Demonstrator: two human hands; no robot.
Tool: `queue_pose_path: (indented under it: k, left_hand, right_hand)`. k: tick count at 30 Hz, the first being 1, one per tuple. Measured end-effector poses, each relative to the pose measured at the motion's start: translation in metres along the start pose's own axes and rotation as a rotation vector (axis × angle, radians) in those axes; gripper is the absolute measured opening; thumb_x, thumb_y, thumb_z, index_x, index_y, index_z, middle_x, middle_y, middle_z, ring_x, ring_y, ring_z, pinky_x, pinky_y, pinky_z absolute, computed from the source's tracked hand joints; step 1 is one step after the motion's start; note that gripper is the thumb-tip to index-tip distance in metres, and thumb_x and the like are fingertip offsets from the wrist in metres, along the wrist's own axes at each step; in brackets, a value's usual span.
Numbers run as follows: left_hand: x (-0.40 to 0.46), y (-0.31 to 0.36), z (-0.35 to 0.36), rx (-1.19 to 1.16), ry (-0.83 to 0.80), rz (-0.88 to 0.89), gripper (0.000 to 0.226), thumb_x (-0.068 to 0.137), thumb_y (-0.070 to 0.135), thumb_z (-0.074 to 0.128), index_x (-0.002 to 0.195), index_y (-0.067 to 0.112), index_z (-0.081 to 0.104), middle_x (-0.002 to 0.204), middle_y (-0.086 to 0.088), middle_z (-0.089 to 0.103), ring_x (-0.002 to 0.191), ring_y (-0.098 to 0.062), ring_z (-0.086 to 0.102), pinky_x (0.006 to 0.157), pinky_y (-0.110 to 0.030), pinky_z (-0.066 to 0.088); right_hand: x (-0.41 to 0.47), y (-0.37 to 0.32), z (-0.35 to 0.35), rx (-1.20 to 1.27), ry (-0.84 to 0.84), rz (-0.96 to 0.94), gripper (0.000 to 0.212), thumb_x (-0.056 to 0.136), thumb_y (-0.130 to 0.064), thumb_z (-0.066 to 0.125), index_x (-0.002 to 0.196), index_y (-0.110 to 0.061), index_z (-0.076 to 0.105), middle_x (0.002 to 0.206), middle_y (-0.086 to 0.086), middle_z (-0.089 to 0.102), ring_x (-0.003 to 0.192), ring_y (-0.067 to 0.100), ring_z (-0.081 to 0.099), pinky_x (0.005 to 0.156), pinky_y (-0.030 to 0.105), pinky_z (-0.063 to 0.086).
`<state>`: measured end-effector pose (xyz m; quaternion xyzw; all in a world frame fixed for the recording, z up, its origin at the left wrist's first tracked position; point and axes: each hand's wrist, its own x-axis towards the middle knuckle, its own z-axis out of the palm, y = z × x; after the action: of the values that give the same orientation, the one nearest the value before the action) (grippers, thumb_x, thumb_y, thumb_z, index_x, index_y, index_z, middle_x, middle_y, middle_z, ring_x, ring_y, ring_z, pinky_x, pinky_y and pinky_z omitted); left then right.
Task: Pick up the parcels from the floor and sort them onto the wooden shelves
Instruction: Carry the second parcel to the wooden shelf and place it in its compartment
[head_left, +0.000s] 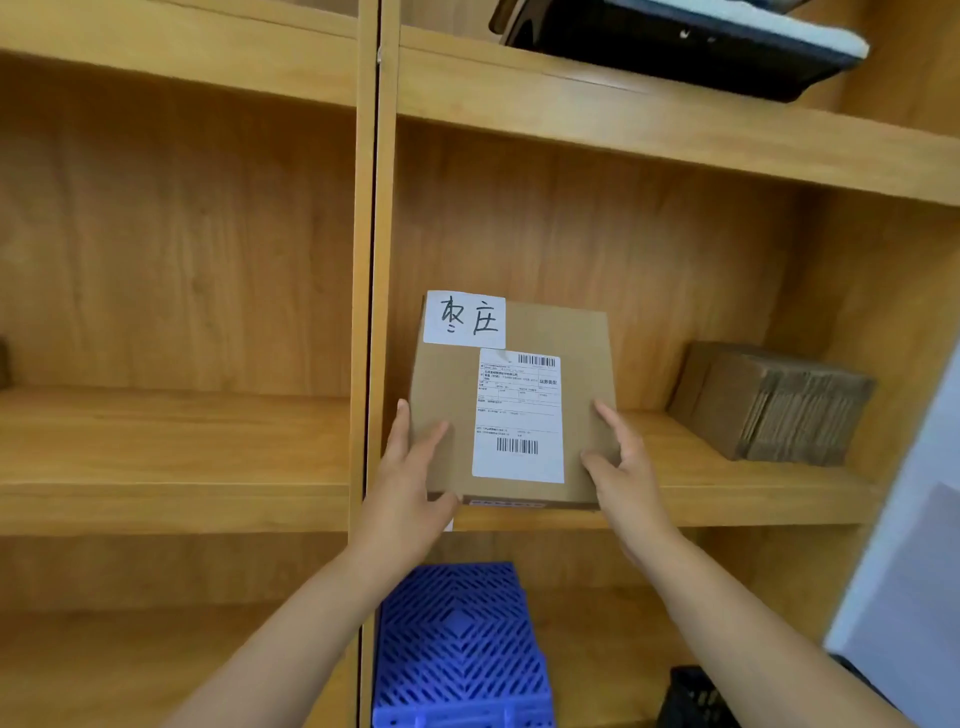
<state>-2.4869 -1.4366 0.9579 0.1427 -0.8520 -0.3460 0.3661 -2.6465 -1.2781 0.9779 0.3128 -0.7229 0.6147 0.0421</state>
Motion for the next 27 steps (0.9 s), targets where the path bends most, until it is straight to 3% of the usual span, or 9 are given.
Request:
queue_pose_path:
  k: [3, 7, 10, 14, 20, 24, 27]
  left_hand:
    - [0.016, -0.003, 0.007, 0.065, 0.021, 0.008, 0.073, 0.085, 0.009, 0.062, 0.144, 0.030, 0.024, 0.154, 0.014, -0.016, 0.133, 0.001, 0.004, 0.103, -0.020, 0.033]
    - [0.033, -0.011, 0.018, 0.141, 0.006, -0.042, 0.069, 0.087, 0.011, 0.059, 0.143, 0.031, 0.024, 0.155, 0.010, -0.018, 0.143, -0.011, 0.002, 0.111, -0.037, 0.034]
    - [0.046, -0.016, 0.025, 0.248, 0.023, -0.071, 0.061, 0.090, 0.015, 0.054, 0.143, 0.030, 0.026, 0.157, 0.003, -0.012, 0.144, -0.018, -0.001, 0.115, -0.042, 0.025]
    - [0.058, -0.018, 0.031, 0.355, 0.050, -0.089, 0.051, 0.094, 0.014, 0.044, 0.141, 0.028, 0.031, 0.158, 0.001, 0.006, 0.144, -0.021, -0.001, 0.116, -0.037, 0.013]
    - [0.069, -0.028, 0.037, 0.532, 0.055, -0.081, 0.056, 0.094, 0.011, 0.042, 0.143, 0.032, 0.024, 0.155, 0.007, 0.017, 0.143, -0.022, 0.002, 0.115, -0.038, 0.021]
    - [0.070, -0.032, 0.040, 0.655, 0.088, 0.030, 0.062, 0.088, 0.005, 0.048, 0.143, 0.026, 0.027, 0.151, 0.004, 0.030, 0.142, -0.019, 0.012, 0.115, -0.032, 0.013]
    - [0.069, -0.032, 0.042, 0.748, 0.127, 0.088, 0.065, 0.084, 0.007, 0.056, 0.142, 0.022, 0.032, 0.148, 0.000, 0.037, 0.140, -0.020, 0.023, 0.114, -0.032, 0.010]
  right_hand:
    - [0.024, 0.007, 0.003, 0.031, -0.036, 0.008, 0.058, 0.088, -0.006, 0.049, 0.136, -0.038, 0.041, 0.153, -0.003, 0.029, 0.141, 0.012, 0.025, 0.117, 0.042, 0.024]
    - [0.048, 0.020, 0.008, 0.047, -0.090, 0.015, 0.058, 0.087, -0.004, 0.050, 0.138, -0.031, 0.042, 0.150, 0.000, 0.032, 0.141, 0.015, 0.026, 0.117, 0.041, 0.024]
    - [0.066, 0.030, 0.015, 0.028, -0.149, 0.026, 0.055, 0.089, -0.007, 0.050, 0.139, -0.027, 0.041, 0.151, 0.002, 0.031, 0.141, 0.017, 0.026, 0.116, 0.043, 0.025]
    - [0.084, 0.041, 0.021, -0.061, -0.189, -0.009, 0.049, 0.092, -0.011, 0.049, 0.139, -0.020, 0.041, 0.150, 0.009, 0.030, 0.141, 0.019, 0.026, 0.116, 0.034, 0.021]
    - [0.103, 0.051, 0.025, -0.168, -0.214, -0.062, 0.042, 0.094, -0.016, 0.049, 0.136, -0.015, 0.046, 0.148, 0.013, 0.033, 0.140, 0.021, 0.027, 0.110, 0.026, 0.021]
    - [0.108, 0.056, 0.028, -0.191, -0.211, -0.081, 0.038, 0.095, -0.020, 0.049, 0.133, -0.013, 0.050, 0.146, 0.018, 0.036, 0.140, 0.024, 0.027, 0.111, 0.027, 0.021]
    - [0.107, 0.059, 0.024, -0.267, -0.223, -0.132, 0.040, 0.095, -0.027, 0.048, 0.133, -0.016, 0.050, 0.151, 0.016, 0.030, 0.140, 0.021, 0.027, 0.103, 0.019, 0.023]
